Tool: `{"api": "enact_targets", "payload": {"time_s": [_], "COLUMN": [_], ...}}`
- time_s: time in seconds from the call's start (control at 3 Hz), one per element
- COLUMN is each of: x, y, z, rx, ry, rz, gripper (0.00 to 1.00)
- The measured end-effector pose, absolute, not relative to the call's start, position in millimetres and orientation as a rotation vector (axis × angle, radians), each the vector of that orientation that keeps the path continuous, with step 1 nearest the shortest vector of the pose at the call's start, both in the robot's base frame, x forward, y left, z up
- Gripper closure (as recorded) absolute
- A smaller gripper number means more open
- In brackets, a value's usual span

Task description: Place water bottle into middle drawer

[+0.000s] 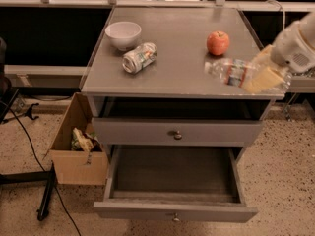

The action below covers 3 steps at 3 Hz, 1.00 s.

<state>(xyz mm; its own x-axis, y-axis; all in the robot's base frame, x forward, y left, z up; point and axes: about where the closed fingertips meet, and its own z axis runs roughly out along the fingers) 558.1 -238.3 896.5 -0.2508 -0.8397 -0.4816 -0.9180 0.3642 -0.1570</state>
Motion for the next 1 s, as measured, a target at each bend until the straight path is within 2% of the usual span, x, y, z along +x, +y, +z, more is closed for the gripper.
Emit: {"api": "enact_targets", "payload": {"time_s": [1.0], "x": [458.6], "y": [-247.8], "z": [866.5], "rx": [-1.538], "ry": [2.057], "rz": [0.387], "gripper": [1.00]}}
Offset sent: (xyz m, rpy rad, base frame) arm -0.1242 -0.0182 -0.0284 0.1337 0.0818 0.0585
